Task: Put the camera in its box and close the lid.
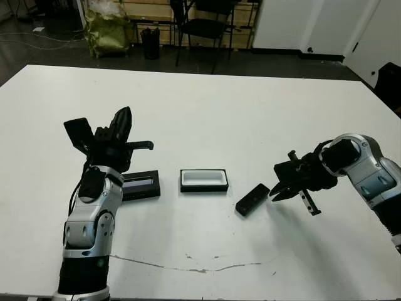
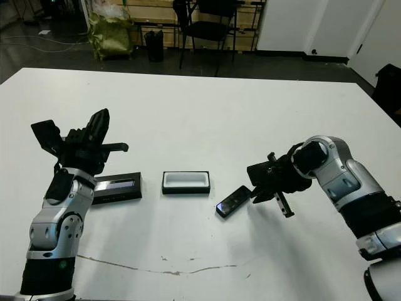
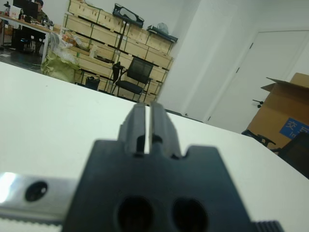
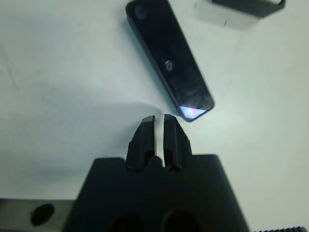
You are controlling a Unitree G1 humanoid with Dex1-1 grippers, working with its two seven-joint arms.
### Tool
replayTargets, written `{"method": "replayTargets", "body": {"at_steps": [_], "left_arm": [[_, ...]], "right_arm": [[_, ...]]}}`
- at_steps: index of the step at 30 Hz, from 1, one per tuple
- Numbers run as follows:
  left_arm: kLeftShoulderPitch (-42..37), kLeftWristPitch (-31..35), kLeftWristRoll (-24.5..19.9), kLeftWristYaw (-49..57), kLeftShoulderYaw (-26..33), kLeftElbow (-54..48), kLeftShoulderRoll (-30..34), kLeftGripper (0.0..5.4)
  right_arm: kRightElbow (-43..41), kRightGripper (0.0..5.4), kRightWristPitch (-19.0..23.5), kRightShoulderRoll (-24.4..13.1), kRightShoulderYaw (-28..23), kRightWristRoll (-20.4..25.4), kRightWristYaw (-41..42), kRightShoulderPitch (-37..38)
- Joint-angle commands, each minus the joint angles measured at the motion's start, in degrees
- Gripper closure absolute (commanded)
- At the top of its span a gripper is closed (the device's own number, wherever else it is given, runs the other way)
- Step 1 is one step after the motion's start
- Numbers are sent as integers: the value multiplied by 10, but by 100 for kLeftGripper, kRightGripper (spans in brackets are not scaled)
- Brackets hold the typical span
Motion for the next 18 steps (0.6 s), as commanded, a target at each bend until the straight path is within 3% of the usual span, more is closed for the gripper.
{"method": "replayTargets", "body": {"at_steps": [1, 8, 12, 18], "left_arm": [[6, 9, 5, 3, -2, 4, -1, 540], [7, 9, 1, 1, -1, 4, -2, 540], [8, 7, 3, 0, -2, 5, 0, 540], [7, 9, -2, 0, -1, 5, -3, 540]], "right_arm": [[25, 538, -15, 8, -4, 9, 3, -9], [35, 538, -12, 10, 3, 0, 2, -17], [16, 538, 15, 9, 7, -15, 1, -17], [28, 538, 34, 21, 0, 1, 10, -19]]}}
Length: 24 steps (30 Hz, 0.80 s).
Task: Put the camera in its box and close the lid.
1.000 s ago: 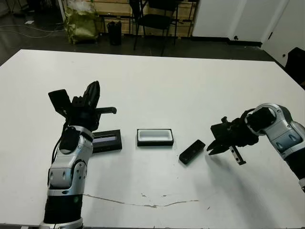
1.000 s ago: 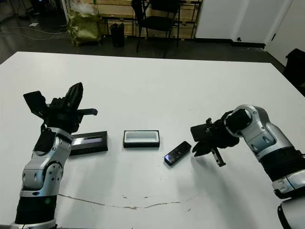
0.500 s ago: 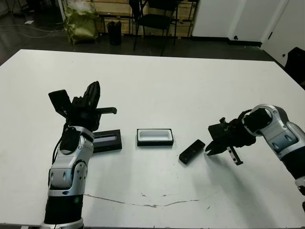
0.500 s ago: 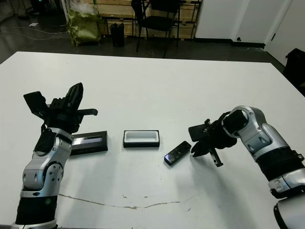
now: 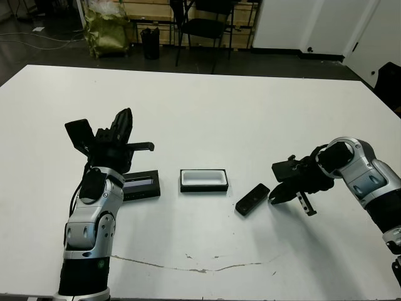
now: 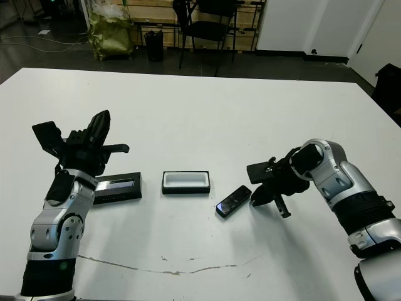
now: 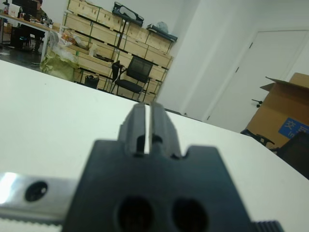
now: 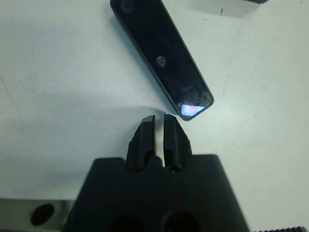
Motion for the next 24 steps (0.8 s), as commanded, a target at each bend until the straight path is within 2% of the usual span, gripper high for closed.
{"method": "replayTargets", "body": {"at_steps": [1, 5, 8, 11, 15, 18, 24], "left_arm": [[4, 7, 3, 2, 0, 6, -1, 540], [4, 5, 7, 3, -1, 8, -1, 540], [5, 5, 4, 0, -1, 8, -2, 540], [5, 5, 3, 0, 0, 7, -3, 540], [5, 7, 5, 2, -2, 4, -3, 540], [6, 6, 6, 3, -2, 4, -4, 540], [7, 7, 8, 6, -3, 3, -4, 540]], "right_arm": [[6, 538, 8, 8, -1, 5, 3, -8], [20, 538, 5, 17, 6, -8, -7, -15], [81, 538, -16, 37, 4, -2, -12, -23], [132, 538, -62, 51, 11, -13, -26, -37], [146, 538, -62, 59, 20, -28, -27, -55], [162, 538, -47, 68, 22, -33, -26, -63], [178, 538, -86, 75, 21, -38, -46, -70]]}}
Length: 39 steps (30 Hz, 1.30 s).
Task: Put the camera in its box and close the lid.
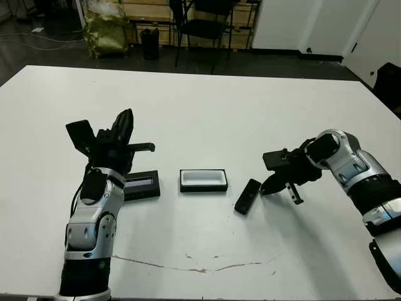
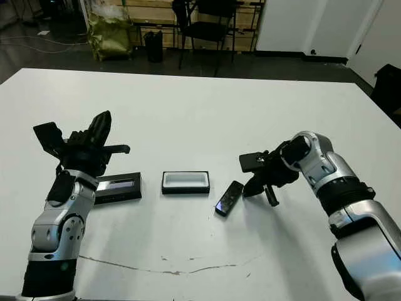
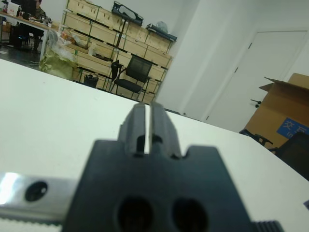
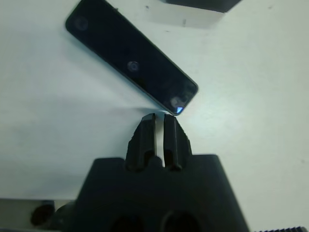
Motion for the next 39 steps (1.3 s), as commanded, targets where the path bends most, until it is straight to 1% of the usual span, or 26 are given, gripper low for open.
{"method": "replayTargets", "body": {"at_steps": [1, 3, 5, 7, 10, 12, 14, 17, 19, 21, 24, 28, 30, 32, 38, 39], "left_arm": [[5, 8, 7, 5, -2, 2, 0, 540], [5, 8, 7, 5, -2, 3, 0, 540], [4, 11, 6, 7, -1, 3, -2, 540], [4, 10, 5, 7, -1, 3, -3, 540], [5, 11, 4, 6, 0, 2, -4, 540], [6, 10, 5, 7, 0, 2, -4, 540], [7, 9, 6, 7, 0, 3, -4, 540], [7, 7, 5, 3, 0, 4, -4, 540], [7, 8, 6, 5, -1, 3, -4, 540], [8, 8, 8, 5, -1, 3, -4, 540], [7, 7, 5, 4, 1, 5, -5, 540], [8, 7, 8, 5, 0, 4, -4, 540], [8, 6, 9, 5, 0, 4, -4, 540], [8, 6, 9, 5, -1, 5, -4, 540], [9, 9, 8, 5, -1, 2, -6, 540], [9, 7, 9, 4, -1, 2, -5, 540]], "right_arm": [[20, 538, -16, 12, 8, -8, -3, 5], [28, 538, -20, 17, 9, -9, -1, 0], [37, 538, -10, 24, 10, -9, 4, -5], [44, 538, -8, 29, 12, -14, 2, -9], [59, 538, 2, 39, 7, -8, 10, -15], [47, 538, 15, 39, 12, -17, 9, -18], [29, 538, 24, 37, 11, -16, 13, -17], [1, 538, 19, 32, 20, -29, 4, -14], [-6, 538, 6, 32, 23, -37, -11, -10], [9, 538, -2, 40, 26, -42, -20, -12], [48, 538, -26, 52, 31, -44, -29, -19], [76, 538, -38, 61, 28, -44, -39, -23], [90, 538, -59, 65, 30, -47, -46, -26], [101, 538, -69, 67, 29, -48, -52, -28], [101, 538, -40, 79, 33, -57, -55, -38], [99, 538, -44, 80, 32, -55, -51, -40]]}}
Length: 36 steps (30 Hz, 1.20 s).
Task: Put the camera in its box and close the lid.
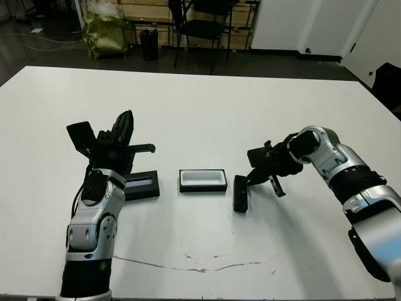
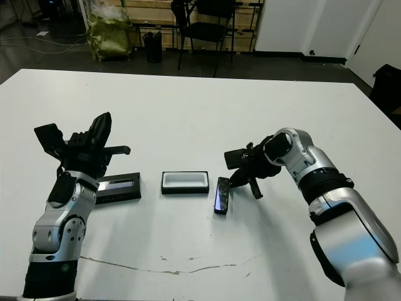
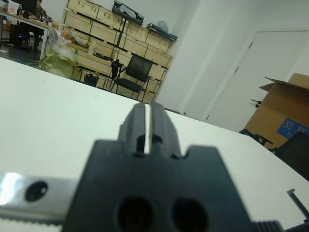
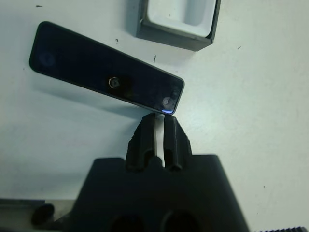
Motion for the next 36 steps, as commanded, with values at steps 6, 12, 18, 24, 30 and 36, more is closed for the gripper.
{"method": "replayTargets", "body": {"at_steps": [6, 12, 18, 24, 30, 36], "left_arm": [[5, 8, 3, 3, -1, 2, 0, 540], [6, 7, 2, 1, 0, 3, 0, 540], [6, 10, 4, 6, 0, 2, -3, 540], [5, 10, 2, 5, 1, 3, -3, 540], [4, 6, -2, -2, 1, 7, -1, 540], [5, 11, 2, 7, 0, 1, -4, 540]], "right_arm": [[-27, 538, 45, 16, 13, -13, 18, 9], [-55, 538, 62, 17, 17, -22, 6, 15], [-39, 538, 48, 28, 19, -23, -1, 12], [-32, 538, 54, 34, 18, -24, -7, 11], [36, 538, 14, 52, 18, -27, -31, 3], [75, 538, -12, 57, 9, -31, -49, -11]]}}
